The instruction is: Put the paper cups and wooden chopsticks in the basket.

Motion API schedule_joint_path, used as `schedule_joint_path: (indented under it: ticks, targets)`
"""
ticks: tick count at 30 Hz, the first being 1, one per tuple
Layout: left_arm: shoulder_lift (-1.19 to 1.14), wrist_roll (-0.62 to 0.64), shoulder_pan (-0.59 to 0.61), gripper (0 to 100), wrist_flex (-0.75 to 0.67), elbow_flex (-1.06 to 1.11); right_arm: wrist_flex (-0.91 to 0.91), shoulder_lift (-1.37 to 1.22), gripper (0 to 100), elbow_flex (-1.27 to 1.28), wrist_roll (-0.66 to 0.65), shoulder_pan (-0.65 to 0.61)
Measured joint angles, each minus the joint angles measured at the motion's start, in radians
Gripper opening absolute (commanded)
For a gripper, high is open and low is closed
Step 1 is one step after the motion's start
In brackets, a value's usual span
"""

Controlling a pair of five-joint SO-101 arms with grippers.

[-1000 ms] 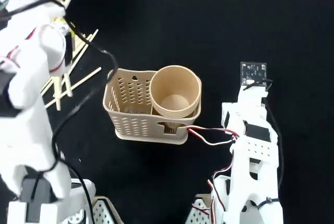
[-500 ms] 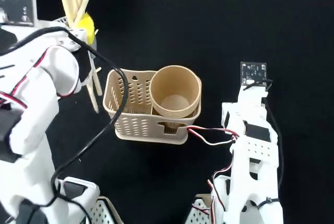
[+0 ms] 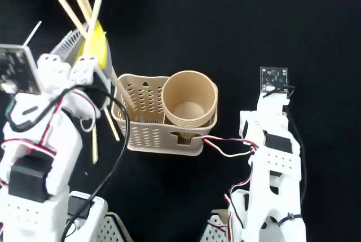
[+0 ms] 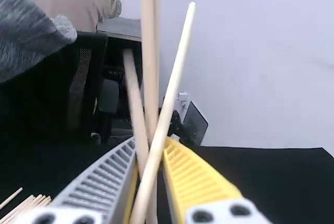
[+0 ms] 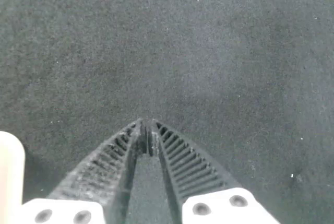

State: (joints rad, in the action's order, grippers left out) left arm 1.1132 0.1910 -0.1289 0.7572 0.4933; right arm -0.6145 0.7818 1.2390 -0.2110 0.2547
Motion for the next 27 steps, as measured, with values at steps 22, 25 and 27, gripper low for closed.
schedule_joint_path:
  ticks: [22, 25, 27]
  targets:
    - [0.089, 0.121, -0.078, 3, -0.141, 0.339, 0.000, 0.000, 2.5, 0.000, 0.000, 0.000]
    - [0.087, 0.118, -0.080, 5, -0.158, 0.387, 0.000, 0.000, 2.5, 0.000, 0.000, 0.000]
    - [0.087, 0.115, -0.094, 11, -0.153, 0.390, 0.000, 0.000, 2.5, 0.000, 0.000, 0.000]
